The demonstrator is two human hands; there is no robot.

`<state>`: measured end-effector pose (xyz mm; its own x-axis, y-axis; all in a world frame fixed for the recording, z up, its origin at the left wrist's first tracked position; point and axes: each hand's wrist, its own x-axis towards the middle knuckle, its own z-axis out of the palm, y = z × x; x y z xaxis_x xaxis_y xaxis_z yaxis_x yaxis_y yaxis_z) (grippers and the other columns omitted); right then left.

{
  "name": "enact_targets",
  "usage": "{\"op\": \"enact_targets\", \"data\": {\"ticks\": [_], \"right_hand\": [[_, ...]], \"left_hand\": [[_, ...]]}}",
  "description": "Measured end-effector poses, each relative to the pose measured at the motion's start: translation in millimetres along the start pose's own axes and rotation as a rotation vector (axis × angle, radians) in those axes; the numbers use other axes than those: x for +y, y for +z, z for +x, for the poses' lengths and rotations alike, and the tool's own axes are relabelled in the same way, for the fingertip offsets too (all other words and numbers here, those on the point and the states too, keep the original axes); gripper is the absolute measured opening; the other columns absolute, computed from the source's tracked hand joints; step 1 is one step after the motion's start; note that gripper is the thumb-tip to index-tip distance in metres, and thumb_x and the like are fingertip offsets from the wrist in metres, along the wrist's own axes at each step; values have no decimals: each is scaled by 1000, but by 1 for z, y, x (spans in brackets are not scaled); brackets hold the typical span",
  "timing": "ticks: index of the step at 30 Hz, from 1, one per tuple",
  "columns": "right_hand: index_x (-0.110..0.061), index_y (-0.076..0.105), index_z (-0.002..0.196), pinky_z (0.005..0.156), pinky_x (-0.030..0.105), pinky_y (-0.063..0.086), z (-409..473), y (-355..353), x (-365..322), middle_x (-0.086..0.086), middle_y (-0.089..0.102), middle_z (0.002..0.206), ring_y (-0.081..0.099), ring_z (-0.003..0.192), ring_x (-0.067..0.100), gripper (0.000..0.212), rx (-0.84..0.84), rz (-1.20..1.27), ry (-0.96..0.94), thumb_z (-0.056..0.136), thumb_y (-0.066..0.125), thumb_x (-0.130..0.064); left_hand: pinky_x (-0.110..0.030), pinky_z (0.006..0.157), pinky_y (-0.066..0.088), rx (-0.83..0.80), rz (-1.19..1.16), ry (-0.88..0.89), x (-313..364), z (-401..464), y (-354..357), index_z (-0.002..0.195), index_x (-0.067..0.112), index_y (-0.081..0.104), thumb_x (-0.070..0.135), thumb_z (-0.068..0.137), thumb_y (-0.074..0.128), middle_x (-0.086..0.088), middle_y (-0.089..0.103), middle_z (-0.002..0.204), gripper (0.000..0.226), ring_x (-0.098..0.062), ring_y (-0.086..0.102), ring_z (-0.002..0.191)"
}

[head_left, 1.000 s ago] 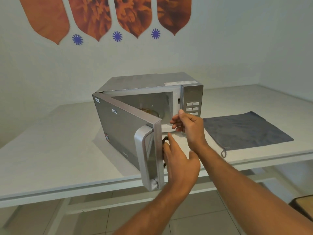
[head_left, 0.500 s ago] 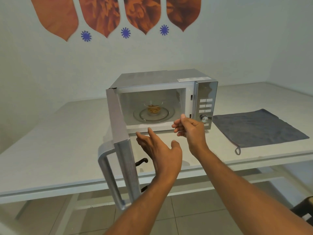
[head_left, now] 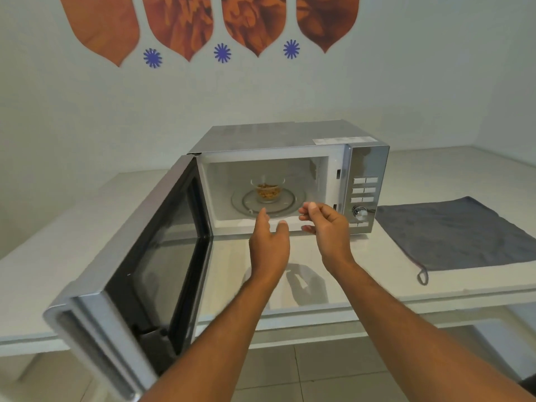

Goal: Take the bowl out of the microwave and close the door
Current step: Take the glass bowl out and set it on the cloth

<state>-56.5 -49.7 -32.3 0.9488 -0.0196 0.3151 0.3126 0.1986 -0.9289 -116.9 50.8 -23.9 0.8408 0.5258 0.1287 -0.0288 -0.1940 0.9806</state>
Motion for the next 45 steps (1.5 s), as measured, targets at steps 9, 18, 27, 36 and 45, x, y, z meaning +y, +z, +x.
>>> {"op": "enact_targets", "data": {"ticks": [9,18,27,36,45], "right_hand": [[-17,68,119,85,34,60,69,3,34,1,72,109,68,102,14,22,-56,-75,23,99,59,-18],[-20,60,131,91,26,51,132,20,77,-8,65,113,61,103,9,32,-124,-195,111,100,53,-22],[-16,60,89,60,27,40,194,58,114,3,56,82,49,70,17,16,-95,-254,205,97,46,-15],[-17,65,86,84,34,49,233,90,129,7,64,96,59,81,21,26,-110,-310,309,100,45,-29],[-17,61,72,72,31,45,230,90,124,2,61,75,55,68,18,34,-90,-320,361,98,42,-29]], "left_hand": [[-32,84,56,148,11,32,-8,80,22,117,25,62,16,95,52,5,76,90,26,-12,71,88],[-39,93,53,166,88,-29,-28,177,35,131,22,57,22,100,47,-2,62,116,33,-23,58,100],[-41,111,41,103,57,-135,-44,267,42,147,14,43,18,100,47,-11,48,151,48,-34,49,133],[-33,79,41,122,40,-195,-61,297,48,110,1,64,15,97,41,-22,64,120,30,-36,60,103],[-33,73,41,104,-10,-218,-50,287,49,89,9,60,11,99,38,-11,53,96,24,-23,50,79]]}}
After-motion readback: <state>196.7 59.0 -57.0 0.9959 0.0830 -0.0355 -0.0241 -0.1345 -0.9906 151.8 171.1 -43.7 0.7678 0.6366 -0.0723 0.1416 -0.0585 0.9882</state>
